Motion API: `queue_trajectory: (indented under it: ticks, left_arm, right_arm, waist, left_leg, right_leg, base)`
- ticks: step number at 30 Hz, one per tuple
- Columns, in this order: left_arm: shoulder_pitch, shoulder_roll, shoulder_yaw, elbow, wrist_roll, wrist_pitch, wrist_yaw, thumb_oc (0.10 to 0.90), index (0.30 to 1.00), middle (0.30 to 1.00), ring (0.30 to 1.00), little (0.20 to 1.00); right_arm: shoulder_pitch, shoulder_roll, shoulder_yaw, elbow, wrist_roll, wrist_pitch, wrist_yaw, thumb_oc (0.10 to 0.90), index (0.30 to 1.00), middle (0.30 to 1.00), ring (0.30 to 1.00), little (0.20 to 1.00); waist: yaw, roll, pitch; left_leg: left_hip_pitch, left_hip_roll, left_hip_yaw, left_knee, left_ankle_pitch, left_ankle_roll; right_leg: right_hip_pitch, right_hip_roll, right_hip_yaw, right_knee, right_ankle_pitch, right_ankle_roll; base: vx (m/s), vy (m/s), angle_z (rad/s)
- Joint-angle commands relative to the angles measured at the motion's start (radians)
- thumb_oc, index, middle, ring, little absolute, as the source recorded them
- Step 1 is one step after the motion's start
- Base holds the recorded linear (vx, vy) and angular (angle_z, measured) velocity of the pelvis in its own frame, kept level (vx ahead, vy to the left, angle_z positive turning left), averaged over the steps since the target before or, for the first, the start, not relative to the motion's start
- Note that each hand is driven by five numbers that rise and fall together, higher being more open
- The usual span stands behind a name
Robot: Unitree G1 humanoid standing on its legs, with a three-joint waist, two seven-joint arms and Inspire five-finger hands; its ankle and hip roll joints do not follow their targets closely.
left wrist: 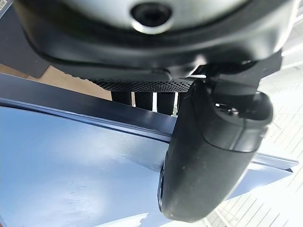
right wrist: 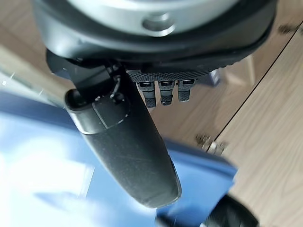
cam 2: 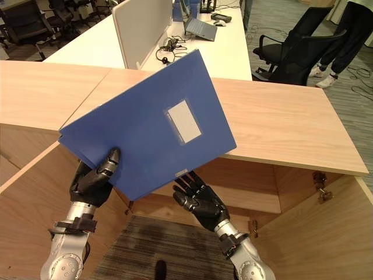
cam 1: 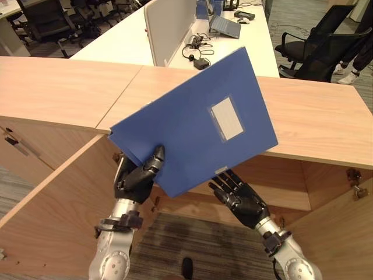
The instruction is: Put the empty folder in the office cabinet
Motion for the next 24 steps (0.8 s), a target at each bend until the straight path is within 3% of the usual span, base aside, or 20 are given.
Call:
queue_trajectory:
  ticks: [1, 24]
  left_arm:
    - [-0.128, -0.001, 0.035, -0.134, -0.013, -0.117, -0.052, 0.400, 0.300, 0.300, 0.300, 0.300]
    - [-0.144, -0.002, -0.067, -0.119, -0.024, -0.105, -0.018, 0.400, 0.300, 0.300, 0.300, 0.300]
  right_arm:
    - [-0.127, 0.009, 0.007, -0.126, 0.072, -0.076, 0.066, 0.800, 0.900, 0.900, 0.900, 0.900]
    - [-0.302, 0.123, 0.023, -0.246, 0.097, -0.220, -0.041, 0.800, 0.900, 0.900, 0.900, 0.900]
  waist:
    - [-0.006, -0.006, -0.055]
    - [-0.003, -0.005, -0.064]
  left_leg:
    - [0.139, 0.061, -0.069, -0.005, -0.182, -0.065]
    - [0.141, 0.061, -0.061, -0.005, -0.185, -0.059]
  right_leg:
    - [0.000, -0.037, 0.072, 0.000, -0.044, 0.043]
    - [-0.004, -0.035, 0.088, 0.000, -0.042, 0.038]
  base:
    - [0.00, 0.000, 0.00]
    - [0.00, 0.000, 0.00]
